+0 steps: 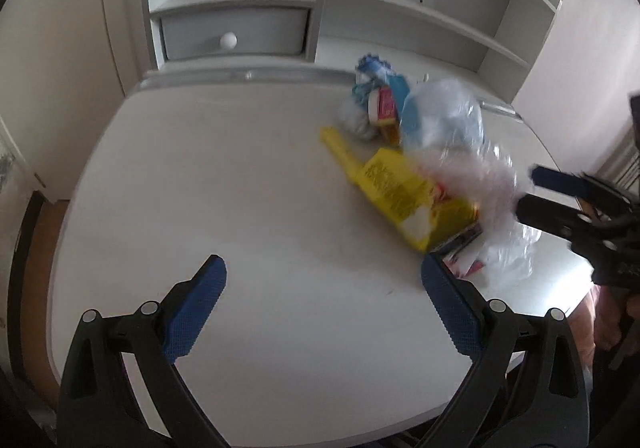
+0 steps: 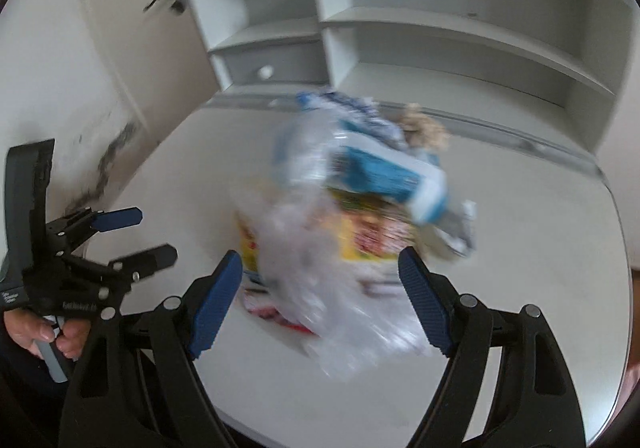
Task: Collect trash
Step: 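Grasp the white paper cup with the left gripper while the right gripper grasps the clear plastic bag, then carry both items over the black bin and open both grippers to drop them, then grasp the yellow snack bag with the left gripper while the right gripper grasps the blue-white wrapper, then carry both bags over the black bin and open both grippers to drop them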
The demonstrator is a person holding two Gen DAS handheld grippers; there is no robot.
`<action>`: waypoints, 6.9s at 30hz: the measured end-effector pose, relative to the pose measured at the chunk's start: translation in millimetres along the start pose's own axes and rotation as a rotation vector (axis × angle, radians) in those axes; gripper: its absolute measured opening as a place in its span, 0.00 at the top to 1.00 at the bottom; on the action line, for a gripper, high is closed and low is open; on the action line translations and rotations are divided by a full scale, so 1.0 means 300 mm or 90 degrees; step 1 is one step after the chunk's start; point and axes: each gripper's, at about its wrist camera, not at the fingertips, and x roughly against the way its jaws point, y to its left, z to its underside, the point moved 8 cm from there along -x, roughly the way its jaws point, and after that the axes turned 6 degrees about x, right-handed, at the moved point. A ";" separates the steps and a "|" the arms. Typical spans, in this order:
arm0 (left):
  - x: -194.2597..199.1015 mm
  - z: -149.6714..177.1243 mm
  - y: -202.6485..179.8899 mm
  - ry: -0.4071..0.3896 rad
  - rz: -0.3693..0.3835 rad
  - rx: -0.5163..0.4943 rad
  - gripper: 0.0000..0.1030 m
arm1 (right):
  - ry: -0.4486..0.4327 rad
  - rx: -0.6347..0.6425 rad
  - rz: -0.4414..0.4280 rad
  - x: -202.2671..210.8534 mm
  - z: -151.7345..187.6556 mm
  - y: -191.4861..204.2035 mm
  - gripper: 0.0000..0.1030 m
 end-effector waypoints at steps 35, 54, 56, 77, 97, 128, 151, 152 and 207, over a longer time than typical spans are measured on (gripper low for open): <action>-0.263 0.123 -0.594 0.091 0.118 -0.456 0.48 | -0.066 -0.243 0.086 0.359 0.305 -0.473 0.66; -0.203 0.139 -1.105 0.066 0.239 -0.447 0.83 | -0.107 -0.462 0.288 0.755 0.854 -0.852 0.66; -0.185 0.196 -1.218 0.068 0.270 -0.463 0.83 | -0.100 -0.504 0.325 0.807 0.977 -0.894 0.66; -0.419 1.094 -2.072 0.282 0.420 -0.659 0.83 | 0.078 -0.867 0.423 0.847 2.125 -0.977 0.66; -0.498 1.359 -2.091 0.350 0.384 -0.714 0.83 | 0.069 -0.897 0.416 0.810 2.200 -1.012 0.35; -0.167 0.448 -1.473 0.054 0.298 -0.565 0.11 | -0.061 -0.528 0.369 0.799 1.157 -0.888 0.26; -0.119 -0.073 -0.148 -0.009 0.006 -0.212 0.10 | -0.010 0.151 0.063 -0.086 -0.165 -0.155 0.26; -0.125 -0.074 -0.146 -0.006 0.008 -0.215 0.10 | -0.003 0.158 0.059 -0.111 -0.178 -0.147 0.28; -0.080 -0.070 -0.891 -0.035 0.146 -0.474 0.74 | -0.136 -0.405 0.220 0.717 0.659 -0.757 0.70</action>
